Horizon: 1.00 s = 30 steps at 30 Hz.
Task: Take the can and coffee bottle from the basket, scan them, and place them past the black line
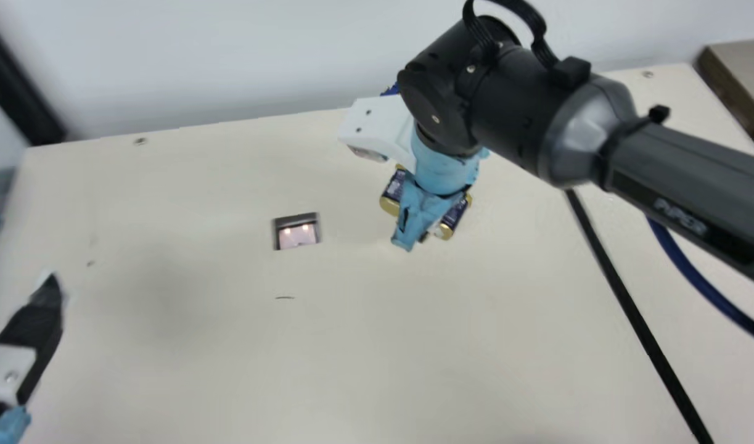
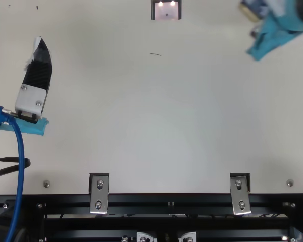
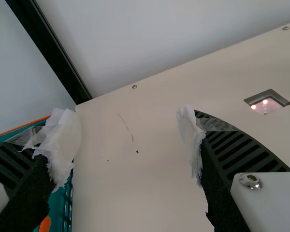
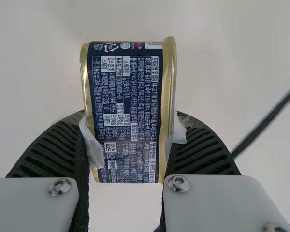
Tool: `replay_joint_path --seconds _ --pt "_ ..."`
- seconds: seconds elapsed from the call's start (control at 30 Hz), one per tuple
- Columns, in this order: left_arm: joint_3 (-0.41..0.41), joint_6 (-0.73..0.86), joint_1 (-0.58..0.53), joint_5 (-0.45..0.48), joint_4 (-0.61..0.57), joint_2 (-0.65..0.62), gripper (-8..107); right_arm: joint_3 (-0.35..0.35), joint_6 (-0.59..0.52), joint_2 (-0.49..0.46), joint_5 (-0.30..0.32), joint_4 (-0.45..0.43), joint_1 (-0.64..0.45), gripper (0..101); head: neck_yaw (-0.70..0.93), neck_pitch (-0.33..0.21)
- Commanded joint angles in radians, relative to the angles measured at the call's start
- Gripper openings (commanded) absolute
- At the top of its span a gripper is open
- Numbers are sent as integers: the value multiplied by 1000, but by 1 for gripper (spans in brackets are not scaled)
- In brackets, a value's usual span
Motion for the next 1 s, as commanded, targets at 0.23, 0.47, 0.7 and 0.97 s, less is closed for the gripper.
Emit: replay_joint_path --seconds 0.23,0.47,0.7,0.97 --pt "0 0 0 0 0 0 90 190 71 -142 -8 -32 -295 0 -248 -26" --pt "0 0 0 0 0 0 90 277 23 -217 -21 -23 -529 0 -413 -51" --pt "0 0 0 0 0 0 90 324 7 -243 -59 -39 -743 0 -448 -56" --pt "0 0 0 0 0 0 90 361 22 -226 -110 -48 -939 0 -448 -56"
